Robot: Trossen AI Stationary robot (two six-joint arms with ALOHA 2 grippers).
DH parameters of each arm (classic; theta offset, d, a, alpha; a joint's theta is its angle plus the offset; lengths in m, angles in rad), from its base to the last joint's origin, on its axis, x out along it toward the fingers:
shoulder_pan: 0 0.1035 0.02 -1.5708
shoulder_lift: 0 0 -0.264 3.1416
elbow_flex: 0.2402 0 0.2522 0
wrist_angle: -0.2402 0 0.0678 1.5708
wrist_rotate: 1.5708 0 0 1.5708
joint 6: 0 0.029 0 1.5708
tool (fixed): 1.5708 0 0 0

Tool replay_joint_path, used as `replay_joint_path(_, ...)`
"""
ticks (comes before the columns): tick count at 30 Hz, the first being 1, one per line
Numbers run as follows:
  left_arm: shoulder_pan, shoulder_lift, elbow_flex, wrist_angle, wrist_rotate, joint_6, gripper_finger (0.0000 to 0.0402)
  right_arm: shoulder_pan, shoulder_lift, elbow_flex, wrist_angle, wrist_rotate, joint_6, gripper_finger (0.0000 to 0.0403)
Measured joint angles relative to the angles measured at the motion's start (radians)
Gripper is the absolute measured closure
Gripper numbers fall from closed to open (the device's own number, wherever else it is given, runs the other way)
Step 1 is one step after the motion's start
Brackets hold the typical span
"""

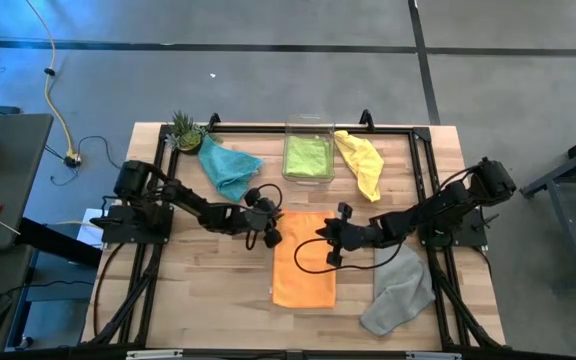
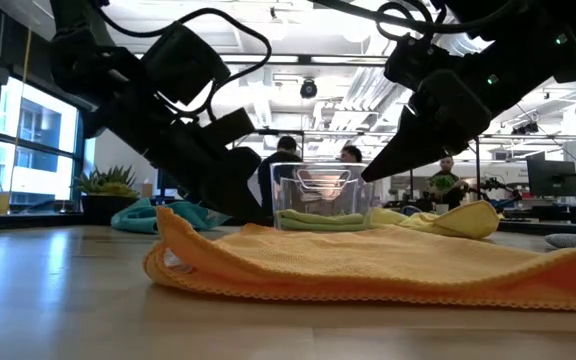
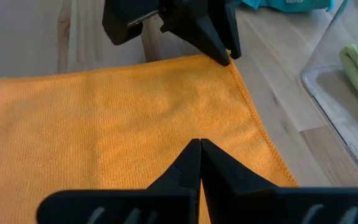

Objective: Fold microfiber towels
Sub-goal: Fold the orange microfiber cloth

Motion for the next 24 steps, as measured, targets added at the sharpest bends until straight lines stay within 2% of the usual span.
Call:
replay_joint_path(5,-0.001,0.0,0.0,0.018,0.0,0.006,0.0395,0.0,0.0,0.0,0.0,0.0,0.0,0.0403)
replay_joint_path(24,0.046,0.0,0.0,0.053,-0.005,-0.025,0.0396,0.0,0.0,0.0,0.0,0.0,0.0,0.0403)
